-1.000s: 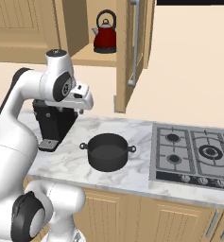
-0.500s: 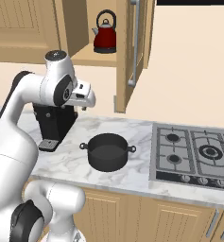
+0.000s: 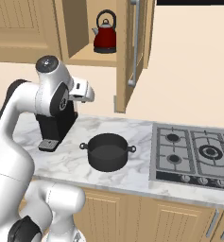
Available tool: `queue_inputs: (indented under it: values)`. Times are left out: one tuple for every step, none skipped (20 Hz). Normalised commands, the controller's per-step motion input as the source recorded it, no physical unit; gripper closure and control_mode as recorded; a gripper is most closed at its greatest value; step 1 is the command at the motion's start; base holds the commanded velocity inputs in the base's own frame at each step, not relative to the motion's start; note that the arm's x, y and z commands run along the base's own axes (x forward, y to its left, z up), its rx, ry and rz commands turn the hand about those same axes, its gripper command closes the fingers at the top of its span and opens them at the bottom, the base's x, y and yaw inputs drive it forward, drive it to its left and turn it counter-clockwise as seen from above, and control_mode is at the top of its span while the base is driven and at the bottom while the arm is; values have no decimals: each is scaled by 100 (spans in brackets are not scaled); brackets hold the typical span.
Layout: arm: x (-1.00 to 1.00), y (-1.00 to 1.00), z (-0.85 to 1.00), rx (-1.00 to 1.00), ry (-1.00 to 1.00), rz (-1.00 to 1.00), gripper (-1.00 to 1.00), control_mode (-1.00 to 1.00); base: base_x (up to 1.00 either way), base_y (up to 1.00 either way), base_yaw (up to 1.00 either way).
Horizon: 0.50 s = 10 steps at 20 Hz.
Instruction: Pick the kettle from the cabinet and place it on a stove burner. Then pick the pot from the counter and place it on another stove burner. Finally, turn both burners on.
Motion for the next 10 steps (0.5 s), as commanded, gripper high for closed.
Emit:
queue_inputs:
  values:
    - [9,0,23,0,-21,0,-100,-100,0,0,0]
    - [6,0,22,0,-21,0,-100,-100,0,0,0]
    - [7,0,22,0,-20,0,-100,-100,0,0,0]
    - [2,0,21,0,-21,0,-100,-100,0,0,0]
    - [8,0,26,0,-19,0,-100,-100,0,0,0]
    - [8,0,34,0,-19,0,-100,-100,0,0,0]
    - [8,0,39,0,-19,0,-100,-100,0,0,0]
    - [8,0,36,0,-17,0,-100,-100,0,0,0]
    - [5,0,35,0,-20,0,-100,-100,0,0,0]
    - [1,0,41,0,-21,0,-100,-100,0,0,0]
